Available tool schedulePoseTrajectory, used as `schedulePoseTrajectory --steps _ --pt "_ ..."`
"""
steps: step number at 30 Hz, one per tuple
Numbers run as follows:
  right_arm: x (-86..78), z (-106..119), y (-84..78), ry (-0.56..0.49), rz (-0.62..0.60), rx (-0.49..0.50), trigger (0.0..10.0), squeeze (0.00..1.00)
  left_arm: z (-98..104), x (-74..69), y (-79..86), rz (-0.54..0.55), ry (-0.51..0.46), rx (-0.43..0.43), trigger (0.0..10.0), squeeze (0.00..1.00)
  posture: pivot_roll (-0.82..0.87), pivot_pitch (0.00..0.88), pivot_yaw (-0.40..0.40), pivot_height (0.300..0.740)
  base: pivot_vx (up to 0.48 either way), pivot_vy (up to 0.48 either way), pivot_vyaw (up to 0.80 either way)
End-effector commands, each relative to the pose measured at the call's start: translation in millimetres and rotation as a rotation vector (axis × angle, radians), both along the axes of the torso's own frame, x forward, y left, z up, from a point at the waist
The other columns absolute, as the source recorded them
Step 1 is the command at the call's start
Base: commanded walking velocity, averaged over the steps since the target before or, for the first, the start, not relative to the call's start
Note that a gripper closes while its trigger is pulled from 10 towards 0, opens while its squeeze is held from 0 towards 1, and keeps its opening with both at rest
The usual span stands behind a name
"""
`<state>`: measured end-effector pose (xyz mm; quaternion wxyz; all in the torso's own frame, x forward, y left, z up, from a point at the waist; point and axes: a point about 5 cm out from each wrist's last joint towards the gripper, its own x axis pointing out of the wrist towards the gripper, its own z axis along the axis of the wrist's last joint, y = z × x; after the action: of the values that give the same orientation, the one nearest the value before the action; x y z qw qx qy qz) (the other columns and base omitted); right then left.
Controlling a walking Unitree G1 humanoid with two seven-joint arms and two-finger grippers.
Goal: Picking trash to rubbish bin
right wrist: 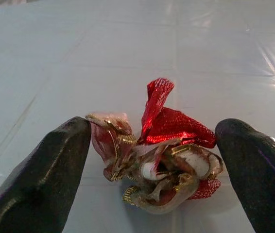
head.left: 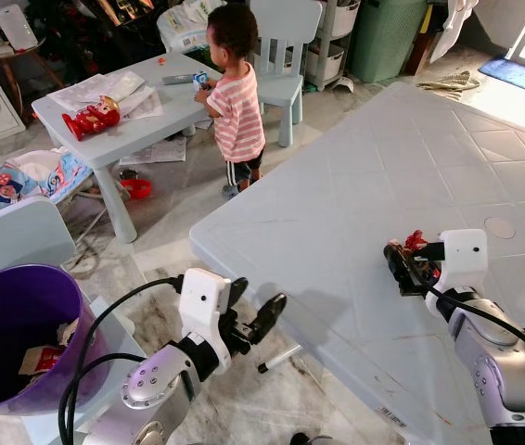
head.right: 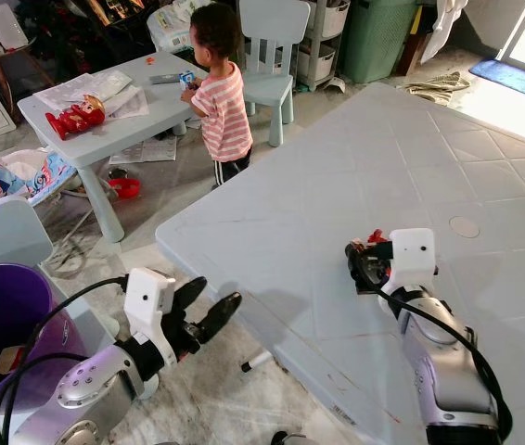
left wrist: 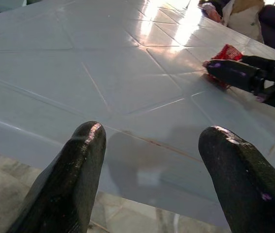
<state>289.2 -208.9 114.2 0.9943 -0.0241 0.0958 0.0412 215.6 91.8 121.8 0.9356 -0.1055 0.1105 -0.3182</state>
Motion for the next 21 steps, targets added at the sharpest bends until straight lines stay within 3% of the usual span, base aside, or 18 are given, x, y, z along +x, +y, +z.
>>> schedulePoseTrajectory --steps 1,3,21 --pt "0.9 -3.2 1.8 0.012 0.012 -0.007 5.0 0.0 3.2 -3.0 -2.6 -0.024 -0.006 -0.005 10.0 0.0 0.06 0.098 -0.049 0.74 0.0 0.0 0.0" --pt "0.7 -3.8 2.7 0.012 0.013 -0.007 0.0 0.0 3.4 -2.5 -2.4 -0.024 -0.007 -0.003 10.0 0.0 0.06 0.099 -0.049 0.74 0.0 0.0 0.0" --pt "-1.5 -4.1 2.9 0.001 0.027 -0.019 0.0 0.0 4.8 -0.5 -4.9 -0.038 -0.012 -0.003 10.0 0.0 0.04 0.107 -0.05 0.74 0.0 0.0 0.0"
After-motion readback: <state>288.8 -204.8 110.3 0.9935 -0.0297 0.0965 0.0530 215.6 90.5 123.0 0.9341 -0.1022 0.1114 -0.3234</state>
